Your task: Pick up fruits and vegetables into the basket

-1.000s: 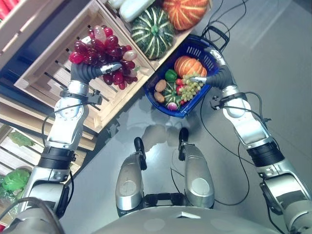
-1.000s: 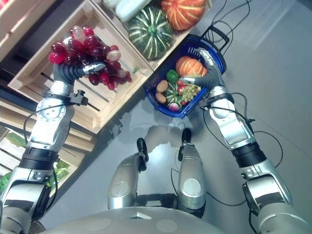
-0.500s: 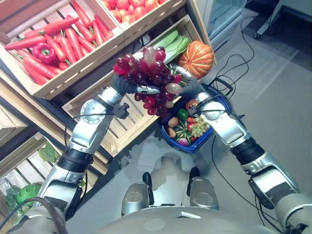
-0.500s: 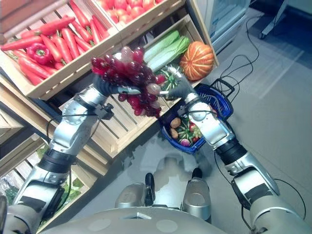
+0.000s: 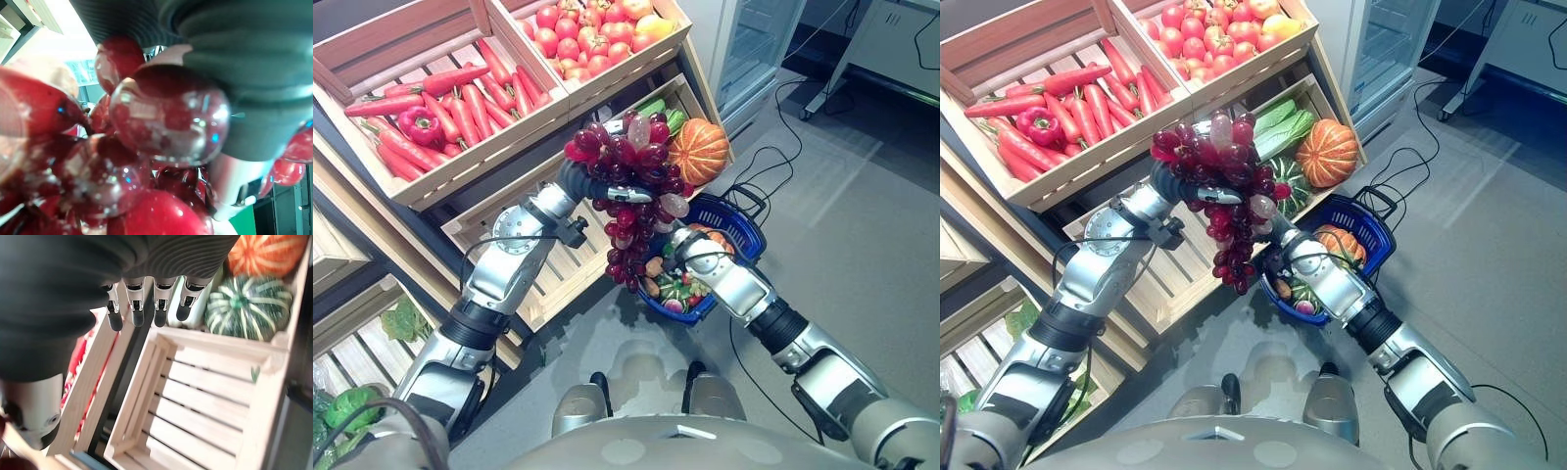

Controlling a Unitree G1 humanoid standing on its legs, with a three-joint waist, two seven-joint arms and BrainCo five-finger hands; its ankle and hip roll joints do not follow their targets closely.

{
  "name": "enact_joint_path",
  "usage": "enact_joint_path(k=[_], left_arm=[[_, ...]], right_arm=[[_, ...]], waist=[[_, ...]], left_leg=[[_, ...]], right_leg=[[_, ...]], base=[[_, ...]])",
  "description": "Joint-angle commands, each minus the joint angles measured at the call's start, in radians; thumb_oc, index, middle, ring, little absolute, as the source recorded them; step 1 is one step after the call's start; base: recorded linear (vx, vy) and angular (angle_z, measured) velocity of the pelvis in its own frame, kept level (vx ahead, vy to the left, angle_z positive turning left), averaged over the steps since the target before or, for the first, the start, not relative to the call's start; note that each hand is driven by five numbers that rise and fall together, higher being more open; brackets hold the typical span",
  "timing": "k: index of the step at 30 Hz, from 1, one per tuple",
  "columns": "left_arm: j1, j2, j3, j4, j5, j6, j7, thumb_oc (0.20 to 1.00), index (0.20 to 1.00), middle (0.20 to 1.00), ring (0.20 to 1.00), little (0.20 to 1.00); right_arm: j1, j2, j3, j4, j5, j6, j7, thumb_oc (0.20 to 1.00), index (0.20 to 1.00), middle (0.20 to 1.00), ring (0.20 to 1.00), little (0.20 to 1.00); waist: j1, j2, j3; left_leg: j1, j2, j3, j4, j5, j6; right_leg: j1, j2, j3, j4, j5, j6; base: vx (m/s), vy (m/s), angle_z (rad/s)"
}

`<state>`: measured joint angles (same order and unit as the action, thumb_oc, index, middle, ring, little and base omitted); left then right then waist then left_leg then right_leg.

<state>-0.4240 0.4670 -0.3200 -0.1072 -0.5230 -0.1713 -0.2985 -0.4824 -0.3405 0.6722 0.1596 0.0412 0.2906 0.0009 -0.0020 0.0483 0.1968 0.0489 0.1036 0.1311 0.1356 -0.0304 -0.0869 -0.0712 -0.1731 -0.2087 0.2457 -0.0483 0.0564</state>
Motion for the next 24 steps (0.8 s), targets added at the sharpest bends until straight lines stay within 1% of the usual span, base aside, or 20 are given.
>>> enact_joint_path(k=[1, 4, 7, 11, 13, 14, 15, 18, 19, 21, 22, 24], left_arm=[[-0.099, -0.004, -0.034, -0.088, -0.023, -0.051, 0.044, 0.2, 0.2, 0.2, 0.2, 0.2], [-0.105, 0.004, -0.027, -0.084, -0.024, -0.049, 0.062, 0.2, 0.2, 0.2, 0.2, 0.2], [-0.093, 0.007, -0.008, -0.087, -0.031, -0.047, 0.065, 0.2, 0.2, 0.2, 0.2, 0.2], [-0.062, 0.016, 0.026, -0.091, -0.027, -0.053, 0.082, 0.2, 0.2, 0.2, 0.2, 0.2], [-0.051, 0.021, 0.04, -0.095, -0.023, -0.058, 0.089, 0.2, 0.2, 0.2, 0.2, 0.2], [-0.034, 0.029, 0.061, -0.102, -0.025, -0.065, 0.095, 0.2, 0.2, 0.2, 0.2, 0.2], [-0.02, 0.035, 0.081, -0.11, -0.03, -0.067, 0.095, 0.2, 0.2, 0.2, 0.2, 0.2], [0.005, 0.035, 0.11, -0.123, -0.025, -0.081, 0.104, 0.2, 0.2, 0.2, 0.2, 0.2], [0.011, 0.034, 0.114, -0.128, -0.022, -0.084, 0.112, 0.2, 0.2, 0.2, 0.2, 0.2], [0.027, 0.023, 0.134, -0.13, -0.008, -0.098, 0.127, 0.2, 0.2, 0.2, 0.2, 0.2], [0.027, 0.023, 0.134, -0.13, -0.008, -0.098, 0.127, 0.2, 0.2, 0.2, 0.2, 0.2], [0.037, 0.014, 0.146, -0.128, 0.001, -0.109, 0.144, 0.2, 0.2, 0.2, 0.2, 0.2]], right_arm=[[-0.06, 0.05, 0.012, -0.012, 0.043, -0.023, 0.024, 1.0, 1.0, 1.0, 1.0, 1.0], [-0.049, 0.046, 0.014, -0.021, 0.034, -0.026, 0.036, 1.0, 1.0, 1.0, 1.0, 1.0], [-0.025, 0.04, 0.005, -0.033, 0.001, -0.017, 0.018, 1.0, 1.0, 1.0, 1.0, 1.0], [0.025, 0.019, -0.034, -0.031, -0.056, -0.013, -0.095, 1.0, 1.0, 1.0, 1.0, 1.0], [0.042, 0.008, -0.055, -0.031, -0.044, -0.014, -0.132, 1.0, 1.0, 1.0, 1.0, 1.0], [0.071, -0.005, -0.093, -0.042, -0.024, -0.019, -0.167, 1.0, 1.0, 1.0, 1.0, 1.0], [0.098, -0.018, -0.129, -0.067, 0.005, -0.036, -0.181, 1.0, 1.0, 1.0, 1.0, 1.0], [0.142, -0.025, -0.185, -0.118, 0.051, -0.074, -0.184, 1.0, 1.0, 1.0, 1.0, 1.0], [0.151, -0.027, -0.198, -0.134, 0.065, -0.081, -0.175, 1.0, 1.0, 1.0, 1.0, 1.0], [0.175, -0.025, -0.225, -0.173, 0.105, -0.119, -0.149, 1.0, 1.0, 1.0, 1.0, 1.0], [0.175, -0.025, -0.225, -0.174, 0.105, -0.118, -0.149, 1.0, 1.0, 1.0, 1.0, 1.0], [0.193, -0.023, -0.237, -0.21, 0.137, -0.141, -0.121, 1.0, 1.0, 1.0, 1.0, 1.0]], waist=[[0.005, -0.037, -0.018], [0.001, -0.038, -0.019], [-0.002, -0.039, -0.022], [-0.01, -0.034, -0.024], [-0.014, -0.033, -0.023], [-0.02, -0.029, -0.021], [-0.025, -0.027, -0.019], [-0.034, -0.022, -0.014], [-0.037, -0.021, -0.012], [-0.043, -0.017, -0.008], [-0.043, -0.017, -0.008], [-0.048, -0.016, -0.008]], left_leg=[[0.023, 0.018, 0.023, 0.052, -0.107, 0.014], [0.028, 0.019, 0.027, 0.05, -0.108, 0.014], [0.034, 0.02, 0.03, 0.047, -0.107, 0.014], [0.043, 0.021, 0.037, 0.035, -0.104, 0.015], [0.045, 0.021, 0.039, 0.032, -0.103, 0.016], [0.048, 0.021, 0.041, 0.027, -0.103, 0.016], [0.049, 0.021, 0.042, 0.024, -0.102, 0.016], [0.05, 0.02, 0.044, 0.023, -0.102, 0.016], [0.049, 0.02, 0.045, 0.023, -0.102, 0.015], [0.052, 0.018, 0.046, 0.024, -0.104, 0.016], [0.052, 0.018, 0.046, 0.024, -0.104, 0.016], [0.056, 0.016, 0.048, 0.023, -0.105, 0.017]], right_leg=[[0.119, -0.095, -0.002, -0.081, -0.031, 0.099], [0.122, -0.095, 0.0, -0.083, -0.031, 0.099], [0.124, -0.094, 0.004, -0.084, -0.031, 0.1], [0.127, -0.093, 0.006, -0.09, -0.029, 0.102], [0.127, -0.092, 0.007, -0.092, -0.028, 0.104], [0.127, -0.092, 0.009, -0.094, -0.028, 0.105], [0.127, -0.092, 0.01, -0.096, -0.027, 0.106], [0.124, -0.092, 0.013, -0.096, -0.026, 0.107], [0.122, -0.092, 0.013, -0.095, -0.026, 0.107], [0.122, -0.094, 0.016, -0.092, -0.027, 0.107], [0.122, -0.094, 0.016, -0.092, -0.028, 0.107], [0.124, -0.095, 0.017, -0.091, -0.029, 0.107]], base=[[0.0, 0.0, 0.0], [0.0, 0.0, 0.0], [0.0, 0.0, 0.0], [0.0, 0.0, 0.0], [-0.01, 0.015, -0.02], [-0.03, 0.034, -0.04], [-0.03, 0.037, -0.06], [-0.01, 0.017, -0.03], [-0.01, 0.029, -0.04], [0.0, 0.029, -0.04], [0.0, 0.0, 0.0], [0.01, 0.011, -0.02]])
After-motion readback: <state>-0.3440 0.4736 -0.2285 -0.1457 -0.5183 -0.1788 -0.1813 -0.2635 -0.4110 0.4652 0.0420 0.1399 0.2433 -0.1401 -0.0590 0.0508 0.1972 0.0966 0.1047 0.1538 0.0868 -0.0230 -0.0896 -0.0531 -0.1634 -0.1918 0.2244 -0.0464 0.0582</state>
